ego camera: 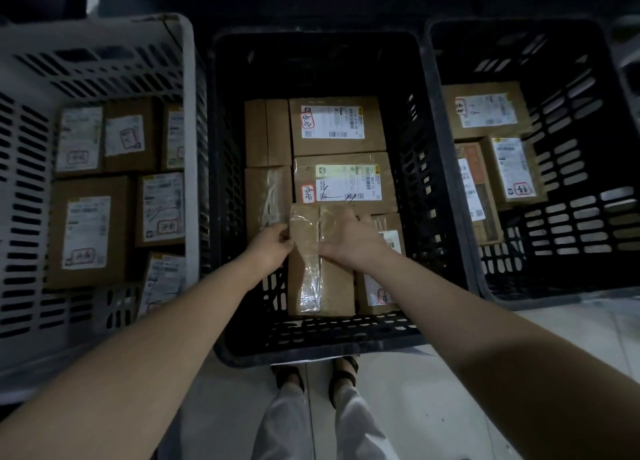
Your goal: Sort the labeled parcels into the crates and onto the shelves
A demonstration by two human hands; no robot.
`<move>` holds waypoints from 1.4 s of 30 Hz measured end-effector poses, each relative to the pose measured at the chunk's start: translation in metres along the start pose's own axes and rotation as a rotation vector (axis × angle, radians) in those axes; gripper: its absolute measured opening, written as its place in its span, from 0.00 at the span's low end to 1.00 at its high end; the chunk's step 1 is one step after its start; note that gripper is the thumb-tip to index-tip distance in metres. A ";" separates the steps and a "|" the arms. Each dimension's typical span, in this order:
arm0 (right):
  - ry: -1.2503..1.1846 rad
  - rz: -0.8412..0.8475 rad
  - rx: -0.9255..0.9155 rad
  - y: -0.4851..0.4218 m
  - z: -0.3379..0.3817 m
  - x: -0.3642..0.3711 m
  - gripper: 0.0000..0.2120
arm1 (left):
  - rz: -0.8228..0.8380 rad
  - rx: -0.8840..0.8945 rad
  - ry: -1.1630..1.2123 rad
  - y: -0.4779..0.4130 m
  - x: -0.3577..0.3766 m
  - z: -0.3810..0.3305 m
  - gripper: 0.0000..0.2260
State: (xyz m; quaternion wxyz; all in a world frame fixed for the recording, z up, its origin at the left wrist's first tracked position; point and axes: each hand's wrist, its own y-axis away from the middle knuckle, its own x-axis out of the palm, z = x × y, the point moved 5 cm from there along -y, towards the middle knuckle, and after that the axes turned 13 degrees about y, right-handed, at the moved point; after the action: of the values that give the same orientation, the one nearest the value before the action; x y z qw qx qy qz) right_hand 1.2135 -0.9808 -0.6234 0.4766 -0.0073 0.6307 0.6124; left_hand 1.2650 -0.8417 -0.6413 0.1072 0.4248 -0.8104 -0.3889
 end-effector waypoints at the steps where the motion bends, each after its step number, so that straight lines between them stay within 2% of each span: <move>1: 0.007 -0.018 0.035 0.001 0.009 0.001 0.48 | -0.041 0.022 0.021 -0.002 -0.001 -0.005 0.15; 5: 0.038 -0.019 0.134 -0.001 0.049 0.012 0.48 | -0.151 0.089 0.075 -0.011 -0.010 -0.019 0.16; 9: 0.081 -0.015 0.245 -0.011 0.052 0.022 0.54 | -0.184 0.148 -0.061 -0.020 -0.024 -0.024 0.19; 11: 0.034 -0.035 0.293 -0.014 0.042 0.025 0.53 | -0.138 0.128 -0.091 -0.024 -0.027 -0.022 0.20; 18: 0.004 -0.171 0.296 -0.005 0.032 0.020 0.48 | 0.052 0.129 -0.114 -0.020 -0.017 -0.020 0.17; 23: -0.001 -0.245 0.293 0.011 0.027 0.011 0.47 | 0.189 0.106 -0.077 -0.017 -0.015 -0.017 0.20; 28: 0.034 -0.331 0.284 0.014 0.029 0.013 0.48 | 0.250 0.037 -0.111 -0.011 -0.010 -0.016 0.22; 31: 0.026 -0.378 0.266 0.015 0.026 0.021 0.49 | 0.300 -0.061 -0.022 -0.007 -0.007 -0.013 0.19; 35: 0.154 -0.421 0.199 0.010 0.016 0.034 0.49 | 0.385 -0.145 0.057 -0.008 0.001 -0.006 0.19; 39: 0.121 -0.391 0.221 -0.010 0.007 0.049 0.48 | 0.307 -0.172 0.092 -0.024 0.012 0.005 0.18; 42: 0.112 -0.359 0.217 -0.024 0.011 0.067 0.47 | 0.172 -0.065 -0.192 -0.048 0.013 0.012 0.14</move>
State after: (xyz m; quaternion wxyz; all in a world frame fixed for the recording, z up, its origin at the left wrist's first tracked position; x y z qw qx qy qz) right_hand 1.1978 -0.9404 -0.6806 0.5402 -0.1023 0.7072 0.4445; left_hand 1.2802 -0.8615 -0.6865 0.0759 0.3110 -0.8375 -0.4429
